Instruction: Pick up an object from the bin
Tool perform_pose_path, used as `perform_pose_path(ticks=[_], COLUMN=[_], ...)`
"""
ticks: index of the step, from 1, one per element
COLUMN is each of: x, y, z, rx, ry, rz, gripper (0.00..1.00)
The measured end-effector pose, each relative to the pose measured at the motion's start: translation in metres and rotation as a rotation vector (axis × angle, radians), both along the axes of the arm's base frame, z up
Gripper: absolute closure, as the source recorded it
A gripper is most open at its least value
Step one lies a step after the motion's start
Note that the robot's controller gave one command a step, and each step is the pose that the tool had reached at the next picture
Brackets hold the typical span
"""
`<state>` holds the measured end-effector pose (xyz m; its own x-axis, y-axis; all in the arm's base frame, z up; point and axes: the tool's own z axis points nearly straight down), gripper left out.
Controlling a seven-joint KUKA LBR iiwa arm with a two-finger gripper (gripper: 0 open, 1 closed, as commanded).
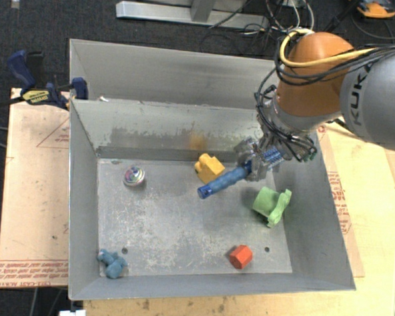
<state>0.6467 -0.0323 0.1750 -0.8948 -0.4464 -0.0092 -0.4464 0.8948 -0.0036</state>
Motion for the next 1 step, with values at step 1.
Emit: perform_pose_path(ticks=[1], x=[0.0029], y=[0.0035], z=[0.0929], rx=[0.000], ry=[-0.002], rz=[0.005], gripper=[1.00])
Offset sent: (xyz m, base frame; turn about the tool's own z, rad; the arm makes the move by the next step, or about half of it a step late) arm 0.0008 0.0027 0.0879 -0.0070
